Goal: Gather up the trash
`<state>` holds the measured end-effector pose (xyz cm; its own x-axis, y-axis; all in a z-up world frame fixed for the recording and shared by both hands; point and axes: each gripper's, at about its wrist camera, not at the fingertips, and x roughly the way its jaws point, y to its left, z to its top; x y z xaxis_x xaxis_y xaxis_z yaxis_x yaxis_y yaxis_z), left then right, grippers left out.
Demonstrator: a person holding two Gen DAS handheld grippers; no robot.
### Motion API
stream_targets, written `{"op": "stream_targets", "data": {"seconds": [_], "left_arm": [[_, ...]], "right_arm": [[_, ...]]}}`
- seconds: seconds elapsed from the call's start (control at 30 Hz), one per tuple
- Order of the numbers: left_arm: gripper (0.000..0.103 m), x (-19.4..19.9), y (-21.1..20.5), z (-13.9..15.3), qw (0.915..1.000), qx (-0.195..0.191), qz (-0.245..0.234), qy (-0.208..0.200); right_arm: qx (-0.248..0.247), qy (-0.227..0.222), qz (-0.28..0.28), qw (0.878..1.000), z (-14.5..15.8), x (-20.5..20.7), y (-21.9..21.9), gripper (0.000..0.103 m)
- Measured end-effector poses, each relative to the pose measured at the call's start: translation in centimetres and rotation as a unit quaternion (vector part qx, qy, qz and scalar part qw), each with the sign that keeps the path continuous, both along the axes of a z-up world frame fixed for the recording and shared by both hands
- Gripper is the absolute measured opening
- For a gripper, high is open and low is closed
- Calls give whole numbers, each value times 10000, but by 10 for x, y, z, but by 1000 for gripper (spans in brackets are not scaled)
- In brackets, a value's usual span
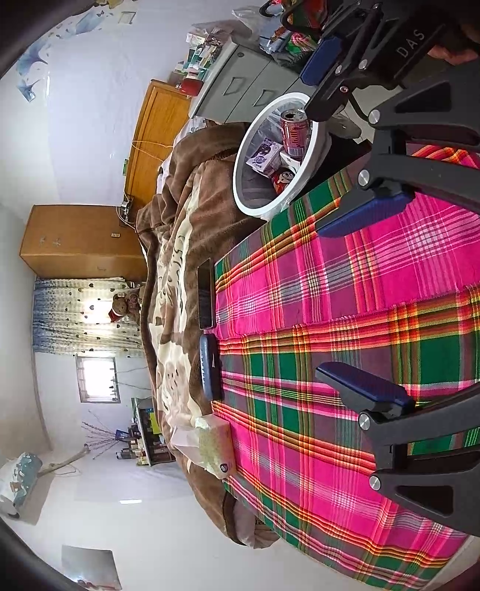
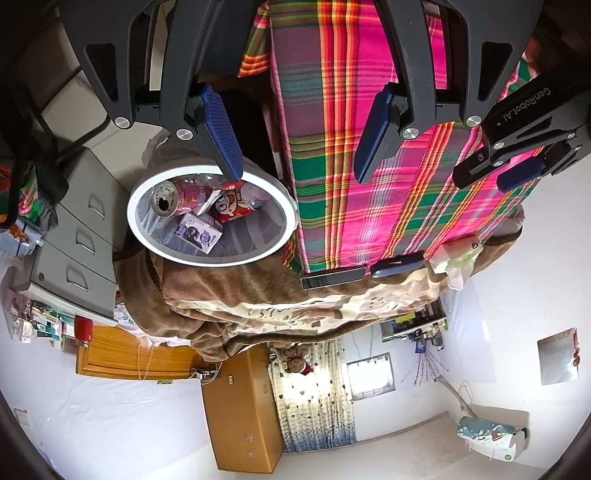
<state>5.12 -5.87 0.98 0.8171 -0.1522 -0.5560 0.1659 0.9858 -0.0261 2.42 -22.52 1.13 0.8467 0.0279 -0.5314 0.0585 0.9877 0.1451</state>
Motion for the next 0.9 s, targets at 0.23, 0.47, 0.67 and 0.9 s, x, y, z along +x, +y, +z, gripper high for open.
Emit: {"op": "stream_targets", "data": {"seconds": [0.23,0.47,0.67,0.9], "left_arm": [[69,-1,0,-1,10000,4,-20,34],[69,-2,-1,0,10000,14,-14,33],[69,-1,-1,-1,10000,15,-20,33],[69,-1,-1,-1,10000,14,-8,41]], "right_arm": [[-6,-9,-3,10000,0,0,0,64],[3,-12,5,10000,0,0,0,64],[11,-27,8,10000,0,-1,-2,64],[8,-26,4,10000,1,-1,-1,64]]}}
